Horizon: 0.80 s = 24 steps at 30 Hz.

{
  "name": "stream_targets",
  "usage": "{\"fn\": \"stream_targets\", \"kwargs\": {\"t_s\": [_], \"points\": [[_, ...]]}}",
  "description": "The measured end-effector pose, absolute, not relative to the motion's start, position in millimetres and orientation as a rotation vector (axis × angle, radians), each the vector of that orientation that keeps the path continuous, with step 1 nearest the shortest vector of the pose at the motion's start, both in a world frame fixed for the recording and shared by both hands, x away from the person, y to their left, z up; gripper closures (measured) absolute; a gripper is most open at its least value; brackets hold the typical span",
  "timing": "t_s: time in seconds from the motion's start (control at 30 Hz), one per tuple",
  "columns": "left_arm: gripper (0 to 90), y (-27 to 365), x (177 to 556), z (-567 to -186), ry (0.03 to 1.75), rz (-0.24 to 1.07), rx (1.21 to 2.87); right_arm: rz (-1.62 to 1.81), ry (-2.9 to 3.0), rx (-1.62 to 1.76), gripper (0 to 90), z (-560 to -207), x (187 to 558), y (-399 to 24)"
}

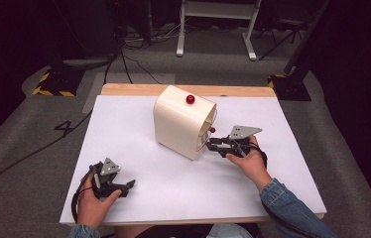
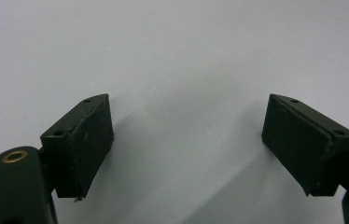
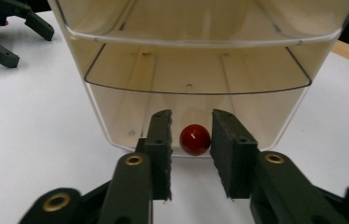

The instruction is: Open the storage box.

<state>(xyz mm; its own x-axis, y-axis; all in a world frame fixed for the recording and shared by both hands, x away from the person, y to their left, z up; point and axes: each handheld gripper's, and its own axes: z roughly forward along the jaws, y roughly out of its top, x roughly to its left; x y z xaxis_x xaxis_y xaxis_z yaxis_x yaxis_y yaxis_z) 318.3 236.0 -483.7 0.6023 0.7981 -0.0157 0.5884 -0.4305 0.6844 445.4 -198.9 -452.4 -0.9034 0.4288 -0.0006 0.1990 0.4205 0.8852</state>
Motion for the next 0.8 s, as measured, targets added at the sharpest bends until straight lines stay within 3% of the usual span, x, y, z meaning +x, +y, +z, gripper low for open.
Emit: {"fn": "stream_targets", "kwargs": {"t_s": [0.8], "points": [[16.6,236.1,318.4,-483.7,1.091,0.409,2.170,1.538,2.423,0.581,74.4,-458.3,443.8,-207.0]]}}
